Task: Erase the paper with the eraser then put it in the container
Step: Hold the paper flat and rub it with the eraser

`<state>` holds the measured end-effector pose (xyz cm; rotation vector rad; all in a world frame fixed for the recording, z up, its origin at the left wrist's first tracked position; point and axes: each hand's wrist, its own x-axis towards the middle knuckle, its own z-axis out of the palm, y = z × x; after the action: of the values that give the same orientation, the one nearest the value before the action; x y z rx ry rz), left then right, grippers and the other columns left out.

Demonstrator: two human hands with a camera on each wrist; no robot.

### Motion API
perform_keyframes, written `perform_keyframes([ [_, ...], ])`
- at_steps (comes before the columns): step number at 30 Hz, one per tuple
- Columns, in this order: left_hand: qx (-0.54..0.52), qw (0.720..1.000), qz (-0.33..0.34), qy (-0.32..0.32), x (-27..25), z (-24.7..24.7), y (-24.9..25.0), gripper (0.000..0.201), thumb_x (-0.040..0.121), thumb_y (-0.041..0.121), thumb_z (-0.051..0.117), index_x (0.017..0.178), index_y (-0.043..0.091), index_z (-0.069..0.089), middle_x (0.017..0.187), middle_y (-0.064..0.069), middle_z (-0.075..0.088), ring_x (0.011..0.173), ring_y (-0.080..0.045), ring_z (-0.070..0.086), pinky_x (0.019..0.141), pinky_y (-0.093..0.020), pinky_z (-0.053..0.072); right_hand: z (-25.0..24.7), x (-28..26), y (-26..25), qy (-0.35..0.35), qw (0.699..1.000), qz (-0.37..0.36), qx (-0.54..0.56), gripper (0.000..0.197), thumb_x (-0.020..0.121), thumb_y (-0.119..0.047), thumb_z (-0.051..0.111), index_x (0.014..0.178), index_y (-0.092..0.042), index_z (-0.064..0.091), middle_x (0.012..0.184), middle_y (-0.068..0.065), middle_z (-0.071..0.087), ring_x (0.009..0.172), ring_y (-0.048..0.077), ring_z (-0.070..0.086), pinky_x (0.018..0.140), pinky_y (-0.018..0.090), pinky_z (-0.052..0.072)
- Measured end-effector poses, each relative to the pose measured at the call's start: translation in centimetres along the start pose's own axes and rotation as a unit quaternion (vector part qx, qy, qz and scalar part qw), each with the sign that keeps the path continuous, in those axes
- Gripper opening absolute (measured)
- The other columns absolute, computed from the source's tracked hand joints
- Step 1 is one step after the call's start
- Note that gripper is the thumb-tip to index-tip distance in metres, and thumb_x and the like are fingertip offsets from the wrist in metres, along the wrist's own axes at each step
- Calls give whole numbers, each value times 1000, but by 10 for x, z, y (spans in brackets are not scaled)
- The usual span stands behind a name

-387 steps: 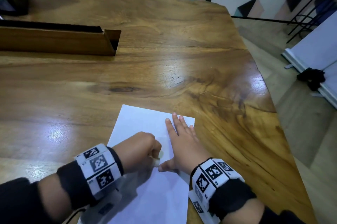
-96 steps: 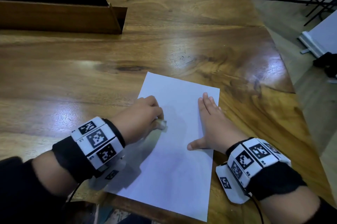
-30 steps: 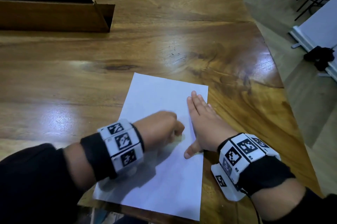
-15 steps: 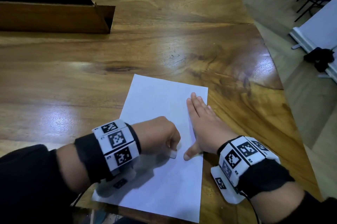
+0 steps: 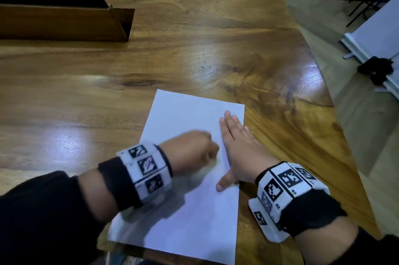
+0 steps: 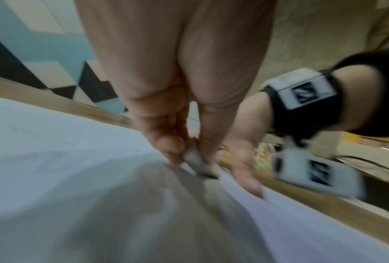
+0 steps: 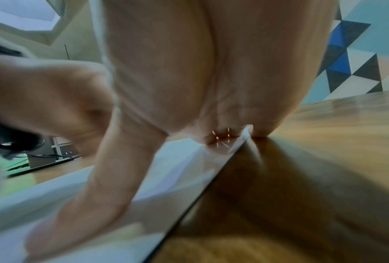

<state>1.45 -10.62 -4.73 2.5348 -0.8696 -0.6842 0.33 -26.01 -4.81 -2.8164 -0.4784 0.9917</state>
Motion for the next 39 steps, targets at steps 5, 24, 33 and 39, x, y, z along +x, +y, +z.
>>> perform_keyframes([
  [5, 3, 998, -39, 52, 11, -10, -9, 13, 83, 18, 52, 87, 10, 62, 81, -4, 47, 86, -32, 57, 74, -32, 43, -1, 1, -1, -4, 1000, 6, -7, 151, 56, -58, 82, 144, -9, -31, 148, 3, -43, 139, 17, -34, 115, 32, -13],
  [24, -27, 997, -8, -67, -25, 0, -9, 9, 78, 19, 63, 82, 13, 67, 84, -7, 64, 72, -13, 47, 57, -19, 31, 0, 2, 0, 0, 1000, 1, -7, 151, 57, -57, 83, 145, -8, -29, 150, 6, -41, 140, 18, -33, 115, 33, -12],
  [33, -30, 999, -18, -25, -30, 10, -12, 14, 80, 25, 63, 79, 12, 64, 78, -4, 54, 73, -19, 47, 62, -24, 33, 1, 3, 0, -4, 1000, 4, -13, 151, 56, -58, 83, 144, -7, -29, 150, 7, -40, 140, 19, -33, 114, 33, -12],
  [39, -12, 997, -58, 41, 5, -14, -11, 13, 80, 17, 60, 91, 13, 65, 84, -2, 51, 82, -19, 49, 68, -24, 30, 0, 2, -1, -7, 1000, 6, -16, 150, 57, -57, 83, 144, -7, -29, 150, 6, -41, 140, 19, -34, 117, 35, -11],
])
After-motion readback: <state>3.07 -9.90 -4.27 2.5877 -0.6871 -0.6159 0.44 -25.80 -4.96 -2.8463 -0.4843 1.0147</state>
